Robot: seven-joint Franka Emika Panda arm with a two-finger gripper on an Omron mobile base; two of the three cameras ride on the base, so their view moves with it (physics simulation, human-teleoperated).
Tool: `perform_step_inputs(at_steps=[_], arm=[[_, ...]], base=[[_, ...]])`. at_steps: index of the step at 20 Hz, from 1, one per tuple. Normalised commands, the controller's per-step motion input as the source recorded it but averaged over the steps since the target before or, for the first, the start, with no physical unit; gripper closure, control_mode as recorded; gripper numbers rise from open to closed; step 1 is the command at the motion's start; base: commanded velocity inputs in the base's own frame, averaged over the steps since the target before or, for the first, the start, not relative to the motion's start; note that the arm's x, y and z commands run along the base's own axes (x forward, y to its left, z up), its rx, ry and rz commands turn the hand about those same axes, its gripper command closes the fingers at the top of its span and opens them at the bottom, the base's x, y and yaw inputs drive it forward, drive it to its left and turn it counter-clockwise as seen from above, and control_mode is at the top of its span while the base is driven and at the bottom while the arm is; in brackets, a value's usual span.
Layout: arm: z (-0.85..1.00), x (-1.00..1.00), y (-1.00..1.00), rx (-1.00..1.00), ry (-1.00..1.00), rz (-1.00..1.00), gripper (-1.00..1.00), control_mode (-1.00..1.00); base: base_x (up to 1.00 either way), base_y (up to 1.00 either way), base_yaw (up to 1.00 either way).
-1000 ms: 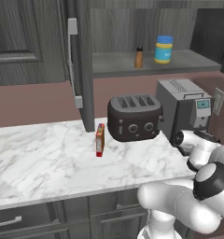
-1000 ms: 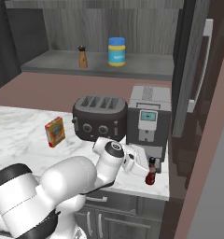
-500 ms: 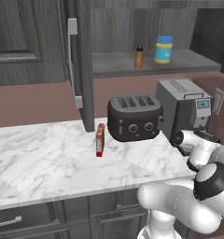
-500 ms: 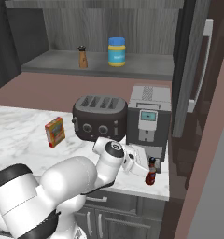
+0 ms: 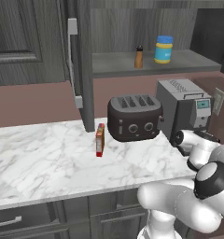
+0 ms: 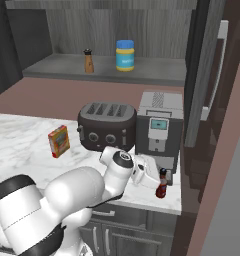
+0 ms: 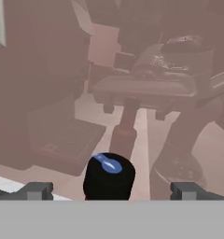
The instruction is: There are various items on the counter. Only move the condiments/shakers into the cabinet.
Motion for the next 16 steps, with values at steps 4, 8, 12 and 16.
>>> perform_step_inputs(at_steps=[4,8,12,16], arm=[[0.0,0.08,0.0,0.0,0.0,0.0,-1.0,-1.0],[-0.01,0.05,-0.01,0.0,0.0,0.0,1.0,-1.0],[0.0,0.0,0.0,0.0,0.0,0.0,1.0,-1.0],[0.0,0.0,0.0,0.0,0.0,0.0,1.0,-1.0]], base=[[0.0,0.0,0.0],[0.0,0.0,0.0],[0.0,0.0,0.0],[0.0,0.0,0.0]])
